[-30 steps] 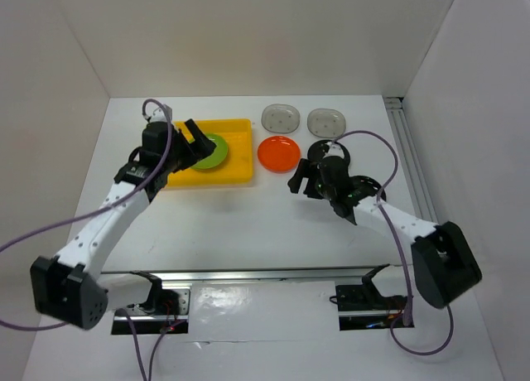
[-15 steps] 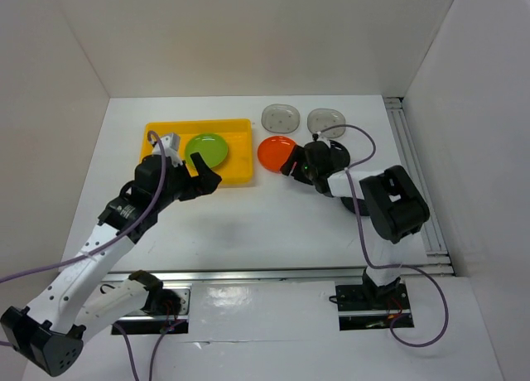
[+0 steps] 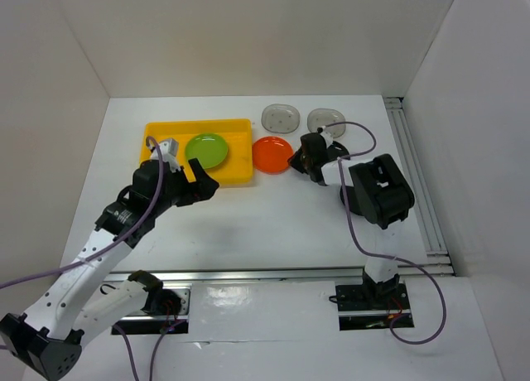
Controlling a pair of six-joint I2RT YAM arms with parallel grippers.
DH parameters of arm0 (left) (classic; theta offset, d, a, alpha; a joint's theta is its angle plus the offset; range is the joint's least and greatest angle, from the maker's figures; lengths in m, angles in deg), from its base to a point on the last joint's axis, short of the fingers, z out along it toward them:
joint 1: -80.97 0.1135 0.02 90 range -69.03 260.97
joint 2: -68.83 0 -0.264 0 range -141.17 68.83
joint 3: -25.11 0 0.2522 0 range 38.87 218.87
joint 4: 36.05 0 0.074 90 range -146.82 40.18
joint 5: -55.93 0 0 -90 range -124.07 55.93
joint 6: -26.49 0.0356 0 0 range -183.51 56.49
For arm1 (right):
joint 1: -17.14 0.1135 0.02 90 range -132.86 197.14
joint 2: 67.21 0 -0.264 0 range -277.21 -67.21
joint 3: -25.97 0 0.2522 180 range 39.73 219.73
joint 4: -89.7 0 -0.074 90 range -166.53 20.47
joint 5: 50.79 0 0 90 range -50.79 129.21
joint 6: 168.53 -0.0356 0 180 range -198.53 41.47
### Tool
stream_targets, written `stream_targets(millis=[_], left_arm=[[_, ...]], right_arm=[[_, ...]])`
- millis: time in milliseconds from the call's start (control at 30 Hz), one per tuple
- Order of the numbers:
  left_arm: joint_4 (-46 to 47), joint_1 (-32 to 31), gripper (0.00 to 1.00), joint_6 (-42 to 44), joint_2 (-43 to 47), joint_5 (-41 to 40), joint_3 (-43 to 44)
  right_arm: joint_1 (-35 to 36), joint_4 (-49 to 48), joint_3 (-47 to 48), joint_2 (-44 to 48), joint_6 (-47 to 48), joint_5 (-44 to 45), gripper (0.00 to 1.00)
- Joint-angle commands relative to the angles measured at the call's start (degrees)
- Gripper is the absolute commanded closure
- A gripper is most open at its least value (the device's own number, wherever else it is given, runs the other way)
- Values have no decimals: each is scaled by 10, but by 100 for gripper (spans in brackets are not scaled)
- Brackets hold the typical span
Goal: Place the plates into the plastic bin on the countertop
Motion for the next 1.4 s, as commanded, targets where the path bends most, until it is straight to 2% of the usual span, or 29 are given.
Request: stream_targets(millis=[0, 67, 167, 300, 400, 500, 600, 633, 733, 1033, 1133, 1200, 1233, 1300, 1367], left_arm=[[19, -1, 0, 16, -9, 2, -13], [41, -1, 0, 16, -17, 16, -18], [75, -1, 0, 16, -35, 42, -24], [175, -1, 0, 11, -78, 74, -37], [222, -7, 0, 18, -126, 99, -37], [279, -12, 0, 29, -178, 124, -23], [317, -12, 0, 29, -224, 158, 7], [325, -12, 0, 29, -255, 170, 16], [363, -5, 0, 4, -291, 223, 48], [497, 35, 0, -79, -329, 352, 31], [502, 35, 5, -84, -341, 352, 31], [502, 35, 12, -84, -352, 352, 31], [509, 35, 20, -84, -361, 357, 31], [517, 35, 23, -84, -369, 357, 31], [523, 35, 34, -90, -375, 351, 31]], right_arm=[[-10, 80, 30, -35, -25, -5, 100], [-10, 100, 30, -16, -32, -5, 100], [15, 111, 3, 49, -43, 54, 100], [51, 211, 16, 186, -57, 244, 100], [71, 253, 29, 260, -31, 298, 100], [76, 225, 12, 330, 31, 252, 100], [76, 203, 1, 374, 83, 152, 100], [76, 194, -4, 382, 98, 85, 100], [71, 173, -21, 407, 130, 20, 100], [54, 155, -76, 480, 147, 3, 100], [26, 150, -81, 491, 142, -71, 100], [14, 143, -81, 491, 134, -130, 100], [6, 138, -87, 491, 127, -144, 100], [1, 137, -87, 491, 121, -170, 100], [1, 137, -93, 491, 121, -186, 100]])
